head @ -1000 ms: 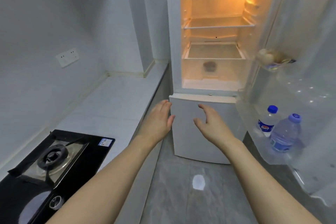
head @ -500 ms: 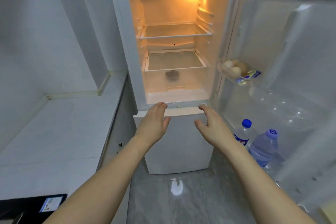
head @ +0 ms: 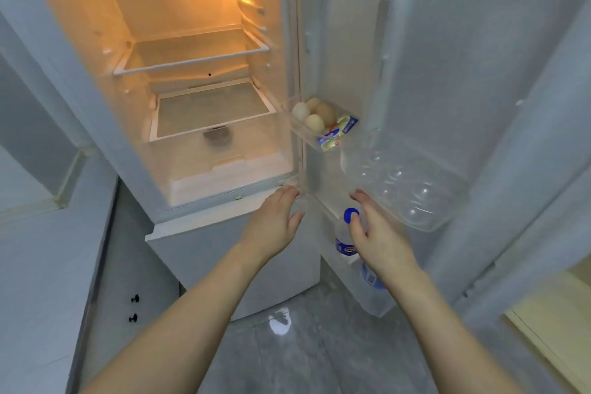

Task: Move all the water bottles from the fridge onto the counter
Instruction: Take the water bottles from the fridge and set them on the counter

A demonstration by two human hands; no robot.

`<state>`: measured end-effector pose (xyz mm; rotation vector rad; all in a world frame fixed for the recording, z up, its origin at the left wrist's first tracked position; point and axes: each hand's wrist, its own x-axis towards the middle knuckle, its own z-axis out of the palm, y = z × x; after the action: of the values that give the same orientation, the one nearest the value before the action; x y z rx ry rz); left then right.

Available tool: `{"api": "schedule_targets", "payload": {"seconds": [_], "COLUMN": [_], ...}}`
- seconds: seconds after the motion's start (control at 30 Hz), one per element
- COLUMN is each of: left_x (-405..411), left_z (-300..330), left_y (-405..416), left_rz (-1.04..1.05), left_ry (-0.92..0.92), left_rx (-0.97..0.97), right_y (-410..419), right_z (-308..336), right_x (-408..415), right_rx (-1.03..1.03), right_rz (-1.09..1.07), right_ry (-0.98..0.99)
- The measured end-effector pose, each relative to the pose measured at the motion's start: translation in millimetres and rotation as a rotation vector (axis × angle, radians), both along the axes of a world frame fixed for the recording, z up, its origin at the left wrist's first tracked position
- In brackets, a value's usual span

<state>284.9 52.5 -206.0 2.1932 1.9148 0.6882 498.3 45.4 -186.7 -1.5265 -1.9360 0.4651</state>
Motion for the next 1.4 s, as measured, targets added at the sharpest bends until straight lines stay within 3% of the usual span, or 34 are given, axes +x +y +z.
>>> {"api": "schedule_targets", "payload": {"seconds": [0.13,0.23,0.43,0.77,0.87,1.1,1.27,1.4], "left_x": [29,45,64,88,86,49,13,-18], "left_z": [-3,-4,-14,-28,-32,-22,-5,6], "left_y": [22,33,42,47,44,27,2,-33], "left_rz": [-0.088,-0.135,-0.183,-0.150,-0.144,0.138,0.305,0.423], "left_ry": [-0.031,-0.035,-0.063,-0.208,-0.215,-0.525,-0.648,-0.644], "left_rx": [-0.030,-0.077,-0.250,-0.383,-0.336,-0.052,0.131,0.222], "right_y": [3,2,-8,7,10,8,5,6], "right_z": [-21,-38,-52,-78,-79,-50,-34,-22], "right_x": [15,19,28,31,31,11,-22,-58], "right_rx": [-0.049,-0.073,-0.130,-0.084,-0.067,0.024,0.178,0.387], "right_rz": [-0.120,-0.240,-0.167,-0.184,-0.198,-0.126,-0.046,0.097], "right_ry": [0.010,0.281,0.644,0.744,0.779,0.891,0.786,0.675]}}
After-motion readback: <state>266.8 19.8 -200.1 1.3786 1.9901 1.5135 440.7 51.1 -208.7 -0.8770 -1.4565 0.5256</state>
